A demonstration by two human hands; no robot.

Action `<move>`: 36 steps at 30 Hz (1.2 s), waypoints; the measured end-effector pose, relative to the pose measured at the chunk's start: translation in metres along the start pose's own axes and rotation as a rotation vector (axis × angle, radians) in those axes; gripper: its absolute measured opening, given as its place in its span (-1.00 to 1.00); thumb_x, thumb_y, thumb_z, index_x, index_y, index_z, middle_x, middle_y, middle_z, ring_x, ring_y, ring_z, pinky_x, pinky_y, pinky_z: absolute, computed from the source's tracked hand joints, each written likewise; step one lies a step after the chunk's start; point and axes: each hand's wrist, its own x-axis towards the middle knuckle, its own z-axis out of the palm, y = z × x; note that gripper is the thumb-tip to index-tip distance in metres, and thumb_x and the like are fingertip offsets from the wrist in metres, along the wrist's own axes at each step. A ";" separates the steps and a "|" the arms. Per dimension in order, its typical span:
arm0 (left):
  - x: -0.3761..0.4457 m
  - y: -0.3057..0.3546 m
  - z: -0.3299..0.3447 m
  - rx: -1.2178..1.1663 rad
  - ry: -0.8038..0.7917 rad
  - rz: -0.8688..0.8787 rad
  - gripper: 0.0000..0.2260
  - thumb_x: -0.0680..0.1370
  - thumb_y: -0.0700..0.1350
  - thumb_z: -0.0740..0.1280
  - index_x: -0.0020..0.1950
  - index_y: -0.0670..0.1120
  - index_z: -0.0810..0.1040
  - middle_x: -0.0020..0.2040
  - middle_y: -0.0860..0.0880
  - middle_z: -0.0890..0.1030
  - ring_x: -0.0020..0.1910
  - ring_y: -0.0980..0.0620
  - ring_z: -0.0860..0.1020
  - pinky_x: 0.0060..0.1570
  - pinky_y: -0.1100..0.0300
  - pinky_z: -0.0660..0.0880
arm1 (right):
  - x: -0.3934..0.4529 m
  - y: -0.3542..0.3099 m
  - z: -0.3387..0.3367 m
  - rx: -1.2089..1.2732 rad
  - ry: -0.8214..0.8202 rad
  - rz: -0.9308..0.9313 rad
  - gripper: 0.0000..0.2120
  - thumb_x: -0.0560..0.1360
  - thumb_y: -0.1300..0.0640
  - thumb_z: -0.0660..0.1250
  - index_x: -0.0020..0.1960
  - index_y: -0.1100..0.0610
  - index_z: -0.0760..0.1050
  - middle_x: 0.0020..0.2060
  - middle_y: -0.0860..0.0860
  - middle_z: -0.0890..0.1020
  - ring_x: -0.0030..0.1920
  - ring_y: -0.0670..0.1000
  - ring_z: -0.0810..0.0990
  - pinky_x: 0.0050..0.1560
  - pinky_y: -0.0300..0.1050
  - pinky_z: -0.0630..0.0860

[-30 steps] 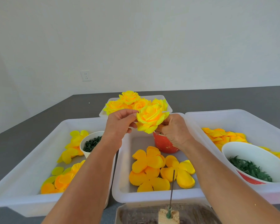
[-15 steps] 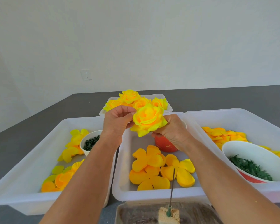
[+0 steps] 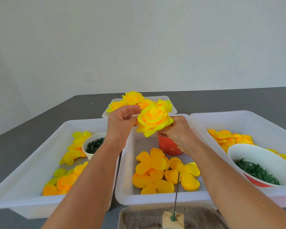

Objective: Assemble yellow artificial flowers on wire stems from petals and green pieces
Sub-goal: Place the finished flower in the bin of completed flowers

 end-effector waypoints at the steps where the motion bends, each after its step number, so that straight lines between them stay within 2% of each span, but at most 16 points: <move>1: 0.001 0.000 0.000 -0.081 0.015 -0.055 -0.74 0.44 -0.48 0.32 0.07 -0.24 0.54 -0.14 -0.07 0.62 -0.26 0.15 0.60 -0.27 0.31 0.55 | 0.001 0.001 0.000 0.005 0.017 0.005 -0.81 0.36 0.43 0.43 -0.28 0.16 0.57 -0.58 -0.20 0.57 -0.53 -0.25 0.54 -0.46 -0.45 0.42; 4: 0.002 0.000 -0.001 -0.260 0.044 -0.271 -0.79 0.45 -0.41 0.34 0.06 -0.27 0.51 -0.16 -0.11 0.60 -0.22 0.05 0.59 -0.26 0.29 0.59 | 0.003 0.003 0.000 -0.095 0.072 -0.033 -0.90 0.34 0.39 0.46 -0.27 0.24 0.60 -0.46 -0.01 0.64 -0.46 -0.19 0.55 -0.32 -0.29 0.49; 6: 0.002 -0.001 -0.002 -0.321 0.030 -0.366 -0.91 0.47 -0.39 0.31 -0.05 -0.28 0.54 -0.22 -0.11 0.63 -0.22 0.02 0.58 -0.25 0.29 0.60 | 0.004 0.004 0.000 -0.169 0.101 -0.075 -0.92 0.33 0.37 0.48 -0.19 0.34 0.63 -0.30 0.21 0.66 -0.31 0.01 0.59 -0.17 -0.07 0.54; 9: 0.001 -0.002 -0.002 -0.306 -0.006 -0.433 -0.91 0.49 -0.34 0.32 -0.20 -0.21 0.56 -0.32 -0.07 0.64 -0.27 0.04 0.56 -0.22 0.23 0.58 | 0.004 0.003 -0.001 -0.223 0.113 -0.116 -0.88 0.33 0.36 0.49 -0.14 0.35 0.64 -0.22 0.24 0.67 -0.17 0.17 0.61 -0.06 0.06 0.54; 11: 0.001 -0.001 -0.003 -0.217 -0.009 -0.422 -0.91 0.48 -0.31 0.35 -0.21 -0.17 0.55 -0.30 -0.07 0.59 -0.31 0.06 0.52 -0.24 0.23 0.54 | 0.002 0.002 -0.001 -0.226 0.107 -0.124 -0.88 0.33 0.37 0.48 -0.13 0.32 0.65 -0.24 0.18 0.67 -0.23 0.03 0.63 -0.12 -0.07 0.54; 12: 0.001 0.000 -0.003 -0.166 -0.001 -0.383 -0.89 0.48 -0.30 0.35 -0.22 -0.15 0.54 -0.34 -0.04 0.58 -0.35 0.09 0.51 -0.30 0.27 0.52 | 0.001 0.002 -0.001 -0.218 0.102 -0.124 -0.89 0.33 0.38 0.48 -0.14 0.31 0.65 -0.27 0.12 0.66 -0.32 -0.14 0.61 -0.21 -0.21 0.52; 14: 0.000 0.001 -0.002 -0.064 0.011 -0.263 -0.83 0.48 -0.32 0.35 -0.27 -0.12 0.51 -0.47 0.06 0.55 -0.47 0.16 0.48 -0.44 0.34 0.46 | 0.001 0.001 0.000 -0.198 0.096 -0.113 -0.90 0.33 0.39 0.47 -0.16 0.30 0.65 -0.33 0.07 0.62 -0.46 -0.25 0.54 -0.33 -0.39 0.46; 17: -0.003 0.004 0.000 -0.010 0.022 -0.151 -0.84 0.51 -0.31 0.33 -0.23 -0.10 0.52 -0.50 0.08 0.53 -0.53 0.20 0.44 -0.50 0.35 0.39 | 0.001 0.000 0.001 -0.147 0.107 -0.064 -0.94 0.35 0.35 0.47 -0.19 0.34 0.63 -0.37 0.09 0.62 -0.46 -0.16 0.51 -0.30 -0.24 0.49; 20: -0.003 0.005 0.000 -0.028 0.093 -0.121 -0.89 0.54 -0.25 0.31 -0.16 -0.10 0.54 -0.44 0.03 0.53 -0.53 0.18 0.42 -0.52 0.33 0.35 | 0.003 -0.001 0.000 -0.032 0.130 0.003 -0.94 0.37 0.31 0.47 -0.26 0.24 0.61 -0.45 0.03 0.59 -0.53 -0.20 0.51 -0.39 -0.36 0.48; 24: -0.004 0.007 0.002 -0.038 0.079 -0.148 -0.75 0.52 -0.08 0.35 -0.32 -0.16 0.52 -0.48 0.03 0.49 -0.55 0.16 0.36 -0.56 0.34 0.27 | 0.004 0.000 0.001 -0.027 0.148 0.016 -0.91 0.37 0.30 0.47 -0.28 0.18 0.60 -0.46 -0.01 0.58 -0.54 -0.23 0.52 -0.39 -0.36 0.47; 26: -0.005 0.008 0.003 0.015 0.010 -0.157 -0.74 0.50 -0.08 0.38 -0.35 -0.18 0.51 -0.51 0.03 0.48 -0.56 0.16 0.34 -0.56 0.33 0.25 | 0.004 0.002 0.001 -0.057 0.157 0.006 -0.90 0.36 0.31 0.47 -0.30 0.19 0.61 -0.46 0.01 0.60 -0.48 -0.20 0.56 -0.32 -0.27 0.51; 29: -0.005 0.007 0.003 0.044 -0.024 -0.112 -0.82 0.48 -0.24 0.38 -0.32 -0.21 0.51 -0.57 0.08 0.44 -0.57 0.18 0.31 -0.54 0.35 0.25 | 0.006 0.004 0.001 -0.160 0.133 -0.001 -0.97 0.35 0.33 0.46 -0.22 0.25 0.64 -0.38 0.07 0.64 -0.27 0.04 0.61 -0.06 0.01 0.54; 30: -0.005 0.007 0.002 0.044 -0.010 -0.096 -0.82 0.48 -0.26 0.38 -0.32 -0.20 0.50 -0.58 0.09 0.43 -0.57 0.19 0.29 -0.54 0.36 0.25 | 0.005 0.004 0.002 -0.181 0.114 0.000 -0.96 0.35 0.33 0.47 -0.23 0.23 0.65 -0.42 -0.01 0.61 -0.30 -0.01 0.58 -0.05 0.00 0.52; 32: -0.006 0.008 0.003 0.026 0.024 -0.081 -0.79 0.49 -0.24 0.37 -0.34 -0.18 0.49 -0.58 0.09 0.40 -0.56 0.18 0.27 -0.54 0.37 0.24 | 0.004 0.003 0.002 -0.148 0.087 0.033 -0.86 0.36 0.31 0.48 -0.32 0.12 0.61 -0.52 -0.16 0.57 -0.43 -0.18 0.53 -0.16 -0.18 0.50; 34: -0.006 0.009 0.004 -0.027 0.059 -0.090 -0.77 0.53 -0.17 0.34 -0.34 -0.16 0.52 -0.56 0.08 0.43 -0.55 0.17 0.27 -0.54 0.35 0.21 | 0.001 0.001 0.003 0.001 0.078 0.069 -0.80 0.36 0.30 0.48 -0.35 0.06 0.57 -0.57 -0.15 0.58 -0.51 -0.22 0.54 -0.35 -0.33 0.49; 36: -0.005 0.010 0.003 -0.069 0.085 -0.100 -0.78 0.54 -0.16 0.32 -0.31 -0.16 0.54 -0.53 0.08 0.45 -0.55 0.17 0.28 -0.54 0.35 0.20 | 0.001 -0.001 0.002 0.121 0.106 0.103 -0.83 0.36 0.28 0.48 -0.32 0.06 0.58 -0.53 -0.13 0.61 -0.48 -0.21 0.57 -0.41 -0.41 0.47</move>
